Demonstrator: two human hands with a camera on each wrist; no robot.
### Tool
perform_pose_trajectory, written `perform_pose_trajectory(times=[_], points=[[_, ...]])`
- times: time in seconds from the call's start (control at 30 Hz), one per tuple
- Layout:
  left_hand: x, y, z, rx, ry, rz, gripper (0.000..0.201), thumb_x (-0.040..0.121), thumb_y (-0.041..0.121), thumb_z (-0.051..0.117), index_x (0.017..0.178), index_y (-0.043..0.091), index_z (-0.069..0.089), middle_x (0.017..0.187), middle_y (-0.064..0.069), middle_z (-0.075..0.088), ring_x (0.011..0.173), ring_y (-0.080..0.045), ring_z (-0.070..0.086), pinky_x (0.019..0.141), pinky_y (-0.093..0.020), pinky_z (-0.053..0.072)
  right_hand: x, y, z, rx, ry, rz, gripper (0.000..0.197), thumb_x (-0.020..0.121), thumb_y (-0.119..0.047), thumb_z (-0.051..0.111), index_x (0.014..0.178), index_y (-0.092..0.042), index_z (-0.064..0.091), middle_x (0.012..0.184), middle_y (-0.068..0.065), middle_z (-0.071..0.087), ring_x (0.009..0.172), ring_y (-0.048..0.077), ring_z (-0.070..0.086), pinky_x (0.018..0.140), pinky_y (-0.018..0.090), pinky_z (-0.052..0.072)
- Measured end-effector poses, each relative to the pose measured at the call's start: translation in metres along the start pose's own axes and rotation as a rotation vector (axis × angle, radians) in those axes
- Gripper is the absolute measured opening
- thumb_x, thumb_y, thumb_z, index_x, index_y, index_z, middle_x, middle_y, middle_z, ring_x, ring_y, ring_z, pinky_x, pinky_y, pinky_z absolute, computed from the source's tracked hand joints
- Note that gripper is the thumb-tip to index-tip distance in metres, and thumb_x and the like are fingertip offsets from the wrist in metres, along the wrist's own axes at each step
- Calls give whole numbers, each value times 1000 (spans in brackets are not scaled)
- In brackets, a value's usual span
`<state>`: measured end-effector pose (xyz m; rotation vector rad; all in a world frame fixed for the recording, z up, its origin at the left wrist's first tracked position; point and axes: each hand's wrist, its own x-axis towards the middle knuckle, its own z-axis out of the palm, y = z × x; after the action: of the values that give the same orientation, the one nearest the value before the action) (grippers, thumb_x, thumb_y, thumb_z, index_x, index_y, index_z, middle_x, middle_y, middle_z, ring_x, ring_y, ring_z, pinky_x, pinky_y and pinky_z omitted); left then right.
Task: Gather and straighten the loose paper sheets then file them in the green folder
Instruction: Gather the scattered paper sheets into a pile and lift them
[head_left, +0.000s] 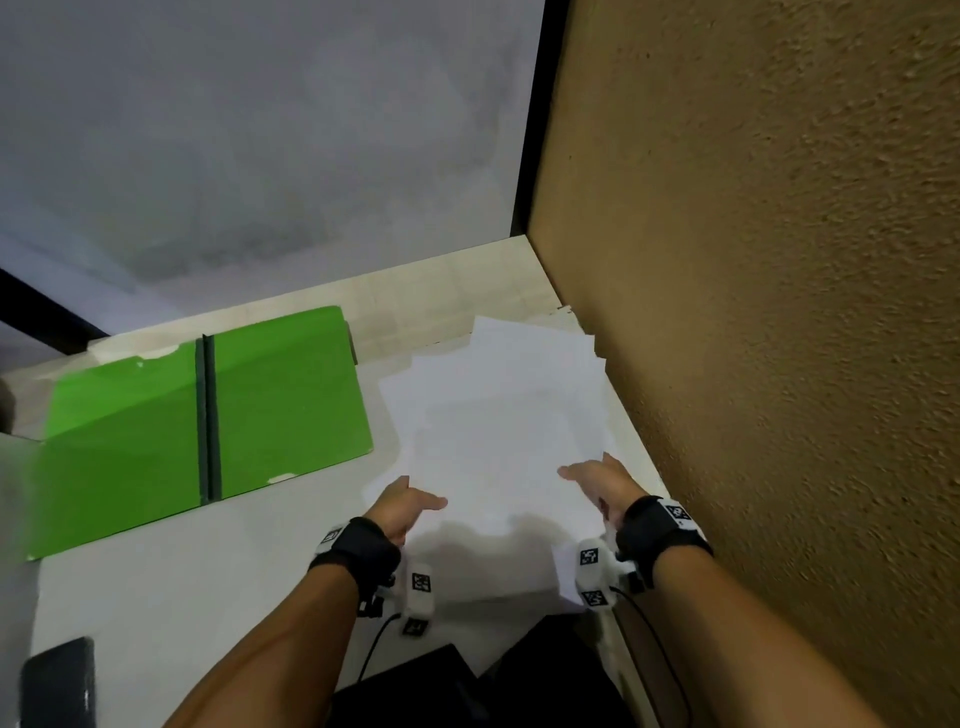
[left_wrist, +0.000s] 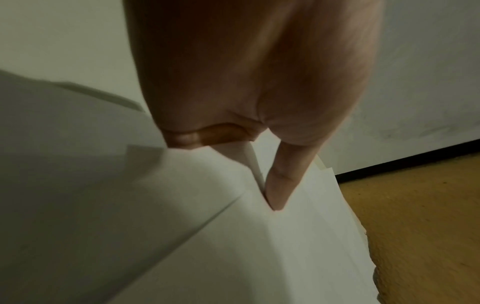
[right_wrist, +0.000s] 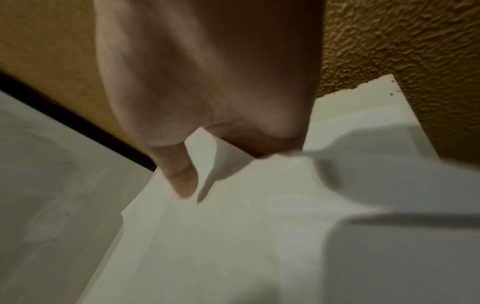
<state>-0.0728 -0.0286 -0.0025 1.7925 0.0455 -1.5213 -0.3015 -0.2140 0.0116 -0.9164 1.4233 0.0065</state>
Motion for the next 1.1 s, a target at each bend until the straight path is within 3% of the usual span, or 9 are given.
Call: perform_pose_trajectory(times=[0.13,0.27,0.47,0.57,0.67,0.73,0.83,1.0,1.1], points=[[5,-1,6,152,30,-18,60,94,16,62,147,-1,40,156,-19,38,144,-31,36,108,-32,29,2,0,1,-93,36,105,42,95,-36,64,123,-5,56,97,10,61,88,29,56,74,38,45],[2,0,9,309,28,46,93,74,32,75,151,6,30,158,-10,34,142,-29,38,115,-38,32,11,2,3,-159,18,115,79,86,-23,74,150,0,34,118,15,64,114,33,59,98,44,49],[-4,13,6,294,37,113,94,73,24,74,153,4,29,159,-13,32,144,-25,35,102,-29,32,17,7,3,-114,-39,95,111,85,-24,79,160,-6,-1,167,11,20,152,31,23,118,40,25],[1,16,3,279,44,85,83,80,6,74,152,6,33,155,-11,38,143,-25,36,103,-30,33,21,8,1,-155,-51,151,53,83,-11,77,127,-6,49,116,15,55,107,29,54,91,34,41],[2,25,3,276,39,13,52,57,7,76,106,4,59,107,-3,57,116,-30,50,94,-32,38,17,9,-3,-85,-20,141,30,80,4,70,72,-12,46,75,6,47,66,21,43,65,29,36],[0,27,3,223,27,16,56,50,10,72,104,2,58,106,-7,59,112,-29,52,92,-34,42,6,7,-4,-64,-51,145,15,79,3,69,93,0,65,103,13,63,92,29,57,83,32,43],[3,26,7,189,8,-69,91,72,3,74,152,4,30,140,-18,53,139,-34,42,98,-30,38,10,13,-7,-23,-135,193,56,72,-11,74,127,-2,65,133,9,63,121,33,56,105,42,38],[3,23,10,282,64,-39,56,74,-9,73,127,-6,55,132,-27,55,118,-41,58,102,-38,43,11,16,-3,-140,-39,90,15,87,-6,74,95,-9,62,76,3,50,85,25,56,91,32,39],[2,27,14,178,82,44,91,75,-10,74,153,-2,27,149,-21,44,139,-36,42,114,-39,33,8,9,-1,-10,-14,-78,43,84,0,72,125,-9,59,105,5,71,120,26,60,112,38,39]])
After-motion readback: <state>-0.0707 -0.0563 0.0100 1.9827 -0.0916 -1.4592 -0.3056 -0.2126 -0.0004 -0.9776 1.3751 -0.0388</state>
